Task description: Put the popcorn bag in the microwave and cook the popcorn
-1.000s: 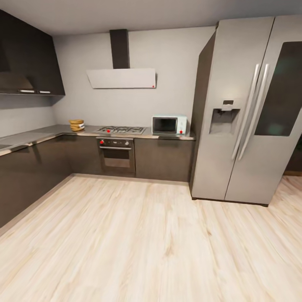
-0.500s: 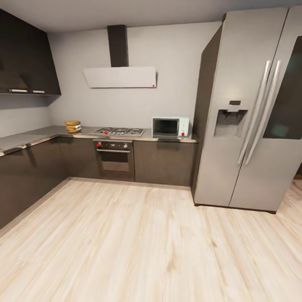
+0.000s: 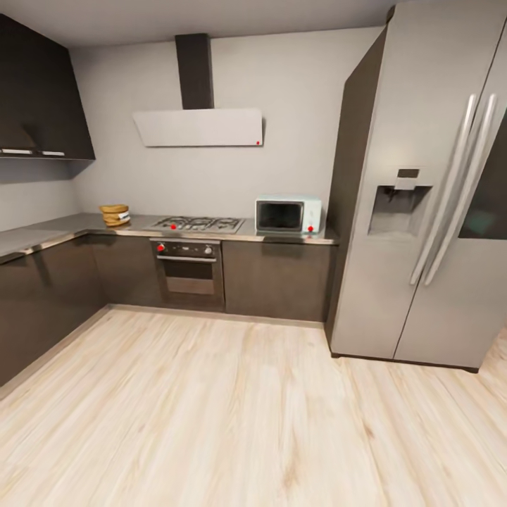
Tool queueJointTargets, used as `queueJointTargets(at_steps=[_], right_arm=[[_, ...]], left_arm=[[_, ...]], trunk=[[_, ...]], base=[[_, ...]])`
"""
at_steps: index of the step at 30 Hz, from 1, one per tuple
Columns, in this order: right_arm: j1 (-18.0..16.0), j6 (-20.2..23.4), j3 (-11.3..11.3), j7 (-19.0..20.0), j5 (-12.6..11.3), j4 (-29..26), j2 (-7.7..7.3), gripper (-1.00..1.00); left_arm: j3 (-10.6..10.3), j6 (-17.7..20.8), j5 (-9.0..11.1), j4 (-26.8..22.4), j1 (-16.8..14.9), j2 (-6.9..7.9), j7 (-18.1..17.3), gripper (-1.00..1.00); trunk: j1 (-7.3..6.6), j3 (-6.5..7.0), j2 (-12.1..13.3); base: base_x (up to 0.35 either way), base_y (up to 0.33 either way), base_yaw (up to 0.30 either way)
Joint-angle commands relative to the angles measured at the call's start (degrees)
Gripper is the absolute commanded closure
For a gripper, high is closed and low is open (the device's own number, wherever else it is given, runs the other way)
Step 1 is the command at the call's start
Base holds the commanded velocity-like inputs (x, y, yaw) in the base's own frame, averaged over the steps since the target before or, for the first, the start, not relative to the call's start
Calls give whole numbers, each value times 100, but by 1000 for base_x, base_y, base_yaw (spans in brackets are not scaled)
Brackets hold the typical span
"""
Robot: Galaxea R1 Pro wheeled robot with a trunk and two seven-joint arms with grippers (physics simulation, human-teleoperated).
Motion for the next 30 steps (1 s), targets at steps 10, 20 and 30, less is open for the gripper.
queueJointTargets(at_steps=[10, 20, 30], right_arm=[[-5, -27, 3, -4, 3, 11, 0, -100], [-5, -27, 3, -7, 2, 11, 0, -100], [-5, -29, 3, -2, 3, 11, 0, -100]], left_arm=[[17, -13, 48, -1, -1, -2, -1, -100], [17, -5, 48, -1, -1, -2, -1, -100], [17, -5, 48, -1, -1, -2, -1, -100]], trunk=[[3, -5, -2], [3, -5, -2], [3, -5, -2]], base=[[325, 0, 0], [325, 0, 0], [325, 0, 0]])
